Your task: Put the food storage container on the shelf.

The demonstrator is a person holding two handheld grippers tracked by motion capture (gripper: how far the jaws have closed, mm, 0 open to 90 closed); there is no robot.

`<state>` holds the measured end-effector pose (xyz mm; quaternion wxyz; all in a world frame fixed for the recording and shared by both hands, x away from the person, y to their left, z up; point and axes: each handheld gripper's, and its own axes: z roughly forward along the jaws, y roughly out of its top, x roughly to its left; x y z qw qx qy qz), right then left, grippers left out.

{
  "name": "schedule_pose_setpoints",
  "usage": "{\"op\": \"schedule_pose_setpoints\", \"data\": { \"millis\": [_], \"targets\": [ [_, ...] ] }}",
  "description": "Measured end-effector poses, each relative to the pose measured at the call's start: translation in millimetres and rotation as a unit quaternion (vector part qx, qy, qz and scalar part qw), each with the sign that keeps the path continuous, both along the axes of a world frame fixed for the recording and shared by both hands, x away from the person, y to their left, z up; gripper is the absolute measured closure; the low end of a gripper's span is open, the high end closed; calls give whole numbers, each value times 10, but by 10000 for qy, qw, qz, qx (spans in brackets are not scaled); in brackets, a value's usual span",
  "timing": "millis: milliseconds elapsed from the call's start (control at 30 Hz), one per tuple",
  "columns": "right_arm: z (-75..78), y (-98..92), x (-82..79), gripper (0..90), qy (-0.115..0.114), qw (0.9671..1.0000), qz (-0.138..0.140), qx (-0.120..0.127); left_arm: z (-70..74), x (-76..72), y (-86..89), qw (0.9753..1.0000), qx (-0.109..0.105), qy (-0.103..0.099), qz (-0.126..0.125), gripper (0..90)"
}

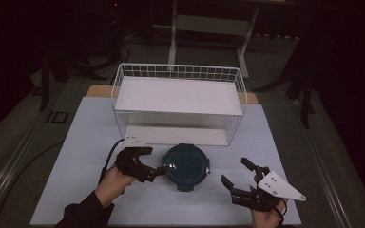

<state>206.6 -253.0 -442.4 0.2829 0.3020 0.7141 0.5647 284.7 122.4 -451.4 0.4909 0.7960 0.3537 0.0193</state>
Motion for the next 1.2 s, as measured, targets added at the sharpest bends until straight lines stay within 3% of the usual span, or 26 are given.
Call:
{"op": "schedule_pose_setpoints", "data": {
  "millis": [33, 167, 267, 367, 400, 467, 600, 700, 867, 933, 967, 1000, 1067, 1167, 1200],
  "targets": [
    [4, 6, -2, 133, -34, 10000, -1, 15, -28, 69, -11, 9998, -67, 190, -15, 15],
    [13, 31, -15, 125, -163, 9999, -9, -14, -79, 174, -4, 9991, -72, 374, 166, 15],
    [22, 44, -32, 126, -192, 9998, -28, -58, -169, 287, 26, 9967, -125, 682, 418, 16],
    [21, 51, -40, 125, -154, 9999, -35, -51, -195, 306, 34, 9961, -125, 728, 481, 16],
    [16, 66, -35, 115, -91, 9999, -20, -112, -276, 362, 50, 9931, -185, 1019, 549, 16],
    [2, 86, -39, 114, -107, 9998, -95, -135, -334, 391, 41, 9897, -195, 1311, 545, 16],
    [12, 124, -51, 109, -102, 9999, -35, -109, -427, 450, 42, 9833, -240, 1715, 554, 16],
    [7, 142, -56, 110, -80, 9998, -29, -179, -472, 488, 56, 9752, -386, 2073, 670, 79],
    [-4, 152, -54, 111, -49, 9997, -21, -228, -532, 529, 93, 9630, -640, 2506, 755, 221],
    [-6, 157, -55, 111, -58, 9997, -25, -247, -552, 540, 100, 9592, -682, 2630, 784, 293],
    [-7, 159, -53, 113, -41, 9997, -3, -251, -552, 540, 100, 9592, -682, 2630, 784, 302],
    [-11, 162, -54, 113, -36, 9997, -5, -259, -568, 549, 101, 9562, -700, 2737, 772, 333],
    [-13, 166, -54, 113, -4, 9997, 14, -264, -586, 555, 93, 9535, -753, 2829, 719, 341],
    [-15, 166, -55, 113, -9, 9996, 6, -265, -591, 557, 87, 9530, -756, 2849, 705, 376],
    [-15, 164, -51, 114, 11, 9997, 12, -251, -611, 567, 70, 9485, -809, 2983, 687, 424]
  ]
}}
